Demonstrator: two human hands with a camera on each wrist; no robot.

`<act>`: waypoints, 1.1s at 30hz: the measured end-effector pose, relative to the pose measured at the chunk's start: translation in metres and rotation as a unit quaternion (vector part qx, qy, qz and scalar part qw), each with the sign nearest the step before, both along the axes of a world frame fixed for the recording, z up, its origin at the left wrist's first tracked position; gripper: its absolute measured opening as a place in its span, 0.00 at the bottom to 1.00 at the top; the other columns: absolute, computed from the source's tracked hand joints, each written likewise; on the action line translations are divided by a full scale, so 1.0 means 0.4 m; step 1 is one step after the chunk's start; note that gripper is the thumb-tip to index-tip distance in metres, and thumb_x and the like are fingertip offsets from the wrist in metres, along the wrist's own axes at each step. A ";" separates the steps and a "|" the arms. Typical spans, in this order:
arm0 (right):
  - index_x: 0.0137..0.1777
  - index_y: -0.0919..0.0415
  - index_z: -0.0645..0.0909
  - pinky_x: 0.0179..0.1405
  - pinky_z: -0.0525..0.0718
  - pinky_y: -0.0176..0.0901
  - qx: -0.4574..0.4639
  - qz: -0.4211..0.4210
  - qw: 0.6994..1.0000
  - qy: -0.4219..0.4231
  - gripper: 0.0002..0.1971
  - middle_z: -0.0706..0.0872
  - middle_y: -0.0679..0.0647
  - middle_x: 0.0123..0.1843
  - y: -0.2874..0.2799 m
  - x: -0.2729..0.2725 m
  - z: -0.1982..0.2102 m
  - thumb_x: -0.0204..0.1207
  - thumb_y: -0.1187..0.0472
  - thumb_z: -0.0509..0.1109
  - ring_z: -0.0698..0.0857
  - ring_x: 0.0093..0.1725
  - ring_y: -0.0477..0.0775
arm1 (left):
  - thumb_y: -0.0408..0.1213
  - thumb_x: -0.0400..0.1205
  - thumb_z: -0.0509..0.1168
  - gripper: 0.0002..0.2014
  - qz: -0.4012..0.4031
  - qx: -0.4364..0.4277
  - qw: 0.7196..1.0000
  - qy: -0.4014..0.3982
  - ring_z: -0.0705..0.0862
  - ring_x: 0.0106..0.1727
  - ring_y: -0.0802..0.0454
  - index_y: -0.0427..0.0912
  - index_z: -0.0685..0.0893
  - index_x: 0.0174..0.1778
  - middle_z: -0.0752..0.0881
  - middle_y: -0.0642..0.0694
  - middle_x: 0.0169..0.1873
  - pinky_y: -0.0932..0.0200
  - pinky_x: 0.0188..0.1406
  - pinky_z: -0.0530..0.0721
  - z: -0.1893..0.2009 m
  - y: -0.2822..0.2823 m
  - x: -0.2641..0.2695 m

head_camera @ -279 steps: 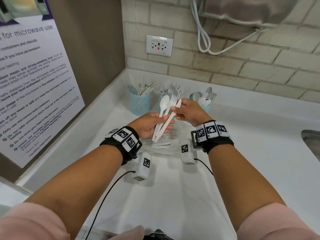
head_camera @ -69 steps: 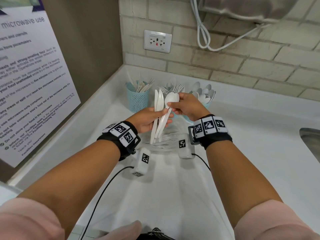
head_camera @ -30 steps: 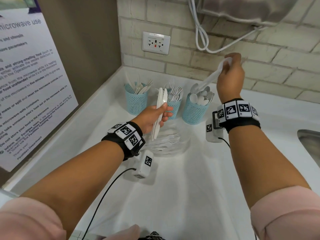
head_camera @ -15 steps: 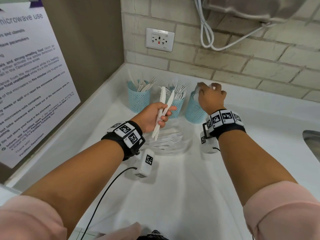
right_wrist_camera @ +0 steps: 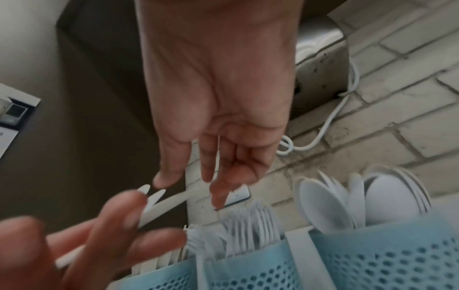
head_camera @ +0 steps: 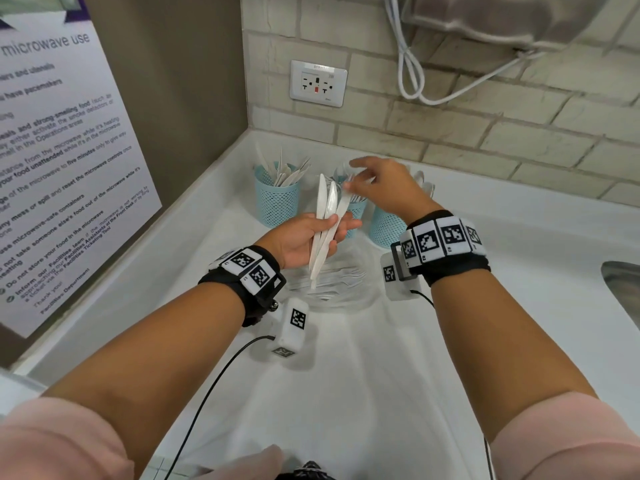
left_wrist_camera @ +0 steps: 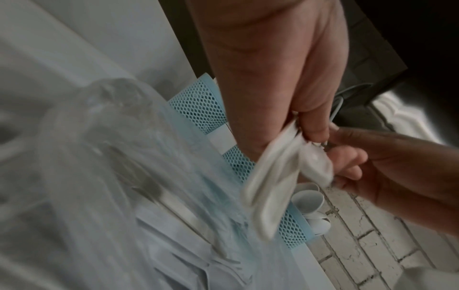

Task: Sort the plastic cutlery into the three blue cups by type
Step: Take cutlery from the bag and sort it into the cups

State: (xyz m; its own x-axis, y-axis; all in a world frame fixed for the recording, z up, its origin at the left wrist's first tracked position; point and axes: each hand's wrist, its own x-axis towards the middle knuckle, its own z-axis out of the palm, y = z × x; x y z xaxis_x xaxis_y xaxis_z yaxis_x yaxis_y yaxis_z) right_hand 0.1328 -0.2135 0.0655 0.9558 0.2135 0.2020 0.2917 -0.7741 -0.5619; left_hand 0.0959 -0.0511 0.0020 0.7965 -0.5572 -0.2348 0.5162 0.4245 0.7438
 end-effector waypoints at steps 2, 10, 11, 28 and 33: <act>0.72 0.57 0.74 0.48 0.79 0.36 0.023 0.018 0.997 0.075 0.30 0.84 0.53 0.45 0.008 0.000 -0.019 0.71 0.53 0.76 0.83 0.45 0.48 | 0.30 0.87 0.52 0.11 -0.001 0.001 1.000 -0.014 0.86 0.33 0.61 0.35 0.78 0.59 0.90 0.45 0.48 0.68 0.28 0.83 -0.001 0.002 -0.002; 0.69 0.63 0.77 0.26 0.78 0.26 0.168 0.058 0.975 0.134 0.26 0.81 0.51 0.31 0.009 -0.003 -0.037 0.70 0.65 0.76 0.80 0.28 0.43 | 0.35 0.87 0.54 0.11 0.020 0.024 0.999 -0.021 0.89 0.37 0.57 0.38 0.81 0.56 0.91 0.45 0.45 0.67 0.36 0.87 -0.011 0.011 -0.010; 0.68 0.63 0.78 0.26 0.78 0.26 0.180 0.062 0.971 0.142 0.25 0.83 0.51 0.32 0.010 -0.004 -0.036 0.71 0.66 0.76 0.81 0.27 0.40 | 0.36 0.87 0.54 0.11 0.020 0.028 0.999 -0.023 0.89 0.37 0.57 0.39 0.81 0.56 0.91 0.45 0.45 0.67 0.36 0.87 -0.009 0.011 -0.010; 0.61 0.59 0.78 0.38 0.88 0.35 0.256 0.151 0.929 0.219 0.15 0.91 0.49 0.36 0.082 0.004 -0.028 0.76 0.71 0.69 0.89 0.38 0.43 | 0.48 0.86 0.52 0.17 -0.016 0.145 0.988 -0.044 0.64 0.14 0.65 0.41 0.81 0.52 0.78 0.55 0.22 0.76 0.14 0.59 0.002 0.020 -0.012; 0.48 0.55 0.76 0.34 0.87 0.36 0.254 0.069 0.955 0.133 0.10 0.86 0.62 0.43 0.090 0.051 0.036 0.76 0.71 0.70 0.87 0.37 0.50 | 0.56 0.84 0.50 0.22 0.064 0.102 0.992 -0.031 0.61 0.17 0.64 0.42 0.81 0.49 0.66 0.56 0.19 0.73 0.16 0.57 -0.013 0.055 0.006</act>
State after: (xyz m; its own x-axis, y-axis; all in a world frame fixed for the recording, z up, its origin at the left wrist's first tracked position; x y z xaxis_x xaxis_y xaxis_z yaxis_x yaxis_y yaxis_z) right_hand 0.1531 -0.1774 0.0797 0.9578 0.2795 0.0665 0.1650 -0.3457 -0.9237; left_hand 0.0982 -0.0290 -0.0032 0.8738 -0.3973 -0.2805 0.4186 0.3206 0.8497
